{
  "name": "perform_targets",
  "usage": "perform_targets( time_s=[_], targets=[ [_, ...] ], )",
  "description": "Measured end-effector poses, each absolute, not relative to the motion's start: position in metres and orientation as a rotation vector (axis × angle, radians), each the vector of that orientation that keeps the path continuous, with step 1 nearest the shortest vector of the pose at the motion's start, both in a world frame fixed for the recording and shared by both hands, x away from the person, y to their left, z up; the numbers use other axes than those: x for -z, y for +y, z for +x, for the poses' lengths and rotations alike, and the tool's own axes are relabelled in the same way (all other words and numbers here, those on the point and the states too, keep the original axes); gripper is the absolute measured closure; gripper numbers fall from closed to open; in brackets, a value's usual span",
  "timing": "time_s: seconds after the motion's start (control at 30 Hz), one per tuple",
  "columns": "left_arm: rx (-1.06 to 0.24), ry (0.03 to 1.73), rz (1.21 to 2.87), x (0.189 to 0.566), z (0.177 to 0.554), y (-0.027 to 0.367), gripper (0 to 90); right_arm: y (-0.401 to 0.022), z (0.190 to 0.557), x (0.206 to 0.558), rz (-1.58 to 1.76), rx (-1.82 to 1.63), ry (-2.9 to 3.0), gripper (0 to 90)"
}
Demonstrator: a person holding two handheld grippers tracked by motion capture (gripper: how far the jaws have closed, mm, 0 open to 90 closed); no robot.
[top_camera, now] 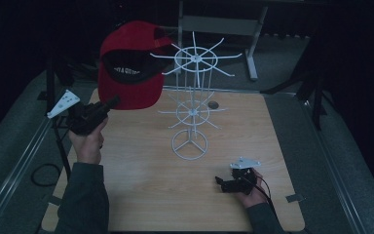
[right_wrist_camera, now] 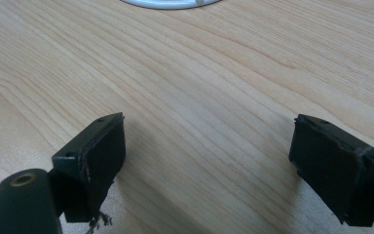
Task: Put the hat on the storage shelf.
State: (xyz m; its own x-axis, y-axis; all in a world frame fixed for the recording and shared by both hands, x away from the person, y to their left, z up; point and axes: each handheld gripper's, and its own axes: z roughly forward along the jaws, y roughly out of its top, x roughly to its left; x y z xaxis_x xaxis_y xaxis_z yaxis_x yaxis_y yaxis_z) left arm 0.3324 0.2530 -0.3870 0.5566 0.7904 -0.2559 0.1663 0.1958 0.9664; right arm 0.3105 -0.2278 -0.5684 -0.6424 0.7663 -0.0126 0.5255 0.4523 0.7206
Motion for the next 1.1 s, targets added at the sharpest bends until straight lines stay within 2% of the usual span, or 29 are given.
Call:
perform_targets(
  time_s=[0.37,1.1],
  targets=[
    [-0.567,0.946,1.388,0.416,0.335,0.255,85.4,-0.228,0.311,0.568,1.096,-1.000,2.373,13.1],
    [-0.612,0.951,1.504,0.445,0.336,0.240,84.8,-0.228,0.310,0.568,1.096,-1.001,2.373,13.1]
  ],
)
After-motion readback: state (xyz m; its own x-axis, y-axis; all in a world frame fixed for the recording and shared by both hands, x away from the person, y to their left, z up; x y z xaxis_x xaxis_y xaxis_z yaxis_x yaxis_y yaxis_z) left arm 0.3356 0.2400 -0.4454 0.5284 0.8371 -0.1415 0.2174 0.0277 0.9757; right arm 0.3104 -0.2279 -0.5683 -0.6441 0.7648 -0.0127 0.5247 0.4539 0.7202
